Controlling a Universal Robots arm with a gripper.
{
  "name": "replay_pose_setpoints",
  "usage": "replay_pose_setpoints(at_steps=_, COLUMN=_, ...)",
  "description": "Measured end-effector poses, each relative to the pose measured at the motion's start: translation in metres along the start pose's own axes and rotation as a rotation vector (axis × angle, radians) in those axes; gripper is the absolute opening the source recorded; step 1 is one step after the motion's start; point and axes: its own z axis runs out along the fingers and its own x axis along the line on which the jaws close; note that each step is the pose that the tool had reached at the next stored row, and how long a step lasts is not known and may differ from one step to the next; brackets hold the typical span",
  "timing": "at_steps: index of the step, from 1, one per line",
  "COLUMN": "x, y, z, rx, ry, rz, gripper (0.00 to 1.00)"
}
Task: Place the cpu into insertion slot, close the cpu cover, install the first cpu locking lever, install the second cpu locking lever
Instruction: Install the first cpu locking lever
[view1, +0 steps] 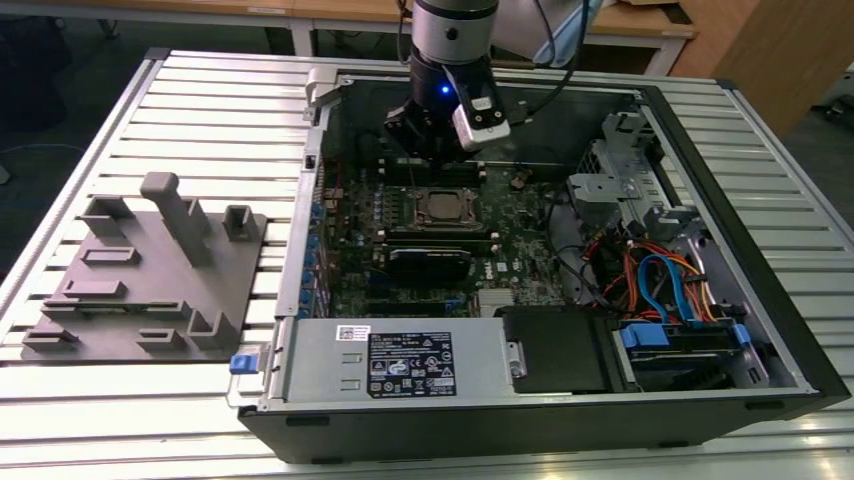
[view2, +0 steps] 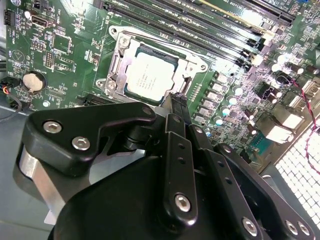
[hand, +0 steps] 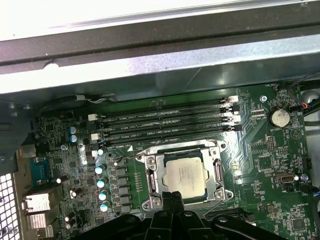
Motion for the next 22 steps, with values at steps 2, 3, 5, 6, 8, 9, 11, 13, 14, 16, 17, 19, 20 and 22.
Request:
replay_pose_setpoints(at_steps=2, x=0.0000, y=0.0000, z=0.0000, rx=0.0000, ry=0.0000, rz=-0.005, gripper=0.11)
replay_pose_setpoints(at_steps=3, x=0.0000, y=0.0000, z=0.0000, rx=-0.0001, ry=0.0001, rz=-0.012, gripper=0.11)
replay_pose_setpoints(at_steps=5, x=0.0000, y=0.0000, z=0.0000, rx=-0.0003, ry=0.0003, rz=-0.039, gripper=0.11)
replay_pose_setpoints(at_steps=6, x=0.0000, y=0.0000, z=0.0000, rx=-0.0004, ry=0.0004, rz=-0.054, gripper=0.11)
replay_pose_setpoints(at_steps=8, x=0.0000, y=0.0000, z=0.0000, rx=-0.0007, ry=0.0005, rz=-0.082, gripper=0.11)
replay_pose_setpoints(at_steps=9, x=0.0000, y=0.0000, z=0.0000, rx=-0.0008, ry=0.0006, rz=-0.094, gripper=0.11)
replay_pose_setpoints(at_steps=11, x=0.0000, y=0.0000, z=0.0000, rx=-0.0010, ry=0.0007, rz=-0.114, gripper=0.11)
replay_pose_setpoints(at_steps=13, x=0.0000, y=0.0000, z=0.0000, rx=-0.0010, ry=0.0008, rz=-0.121, gripper=0.11)
replay_pose_setpoints(at_steps=14, x=0.0000, y=0.0000, z=0.0000, rx=-0.0010, ry=0.0008, rz=-0.121, gripper=0.11)
replay_pose_setpoints(at_steps=16, x=0.0000, y=-0.0001, z=0.0000, rx=-0.0011, ry=0.0008, rz=-0.123, gripper=0.11)
replay_pose_setpoints(at_steps=17, x=0.0000, y=-0.0001, z=0.0000, rx=-0.0011, ry=0.0008, rz=-0.123, gripper=0.11)
replay_pose_setpoints(at_steps=19, x=0.0000, y=-0.0001, z=0.0000, rx=-0.0010, ry=0.0008, rz=-0.123, gripper=0.11)
replay_pose_setpoints(at_steps=20, x=0.0000, y=-0.0001, z=0.0000, rx=-0.0010, ry=0.0008, rz=-0.123, gripper=0.11)
replay_pose_setpoints(at_steps=22, x=0.0000, y=-0.0001, z=0.0000, rx=-0.0010, ry=0.0008, rz=-0.124, gripper=0.11)
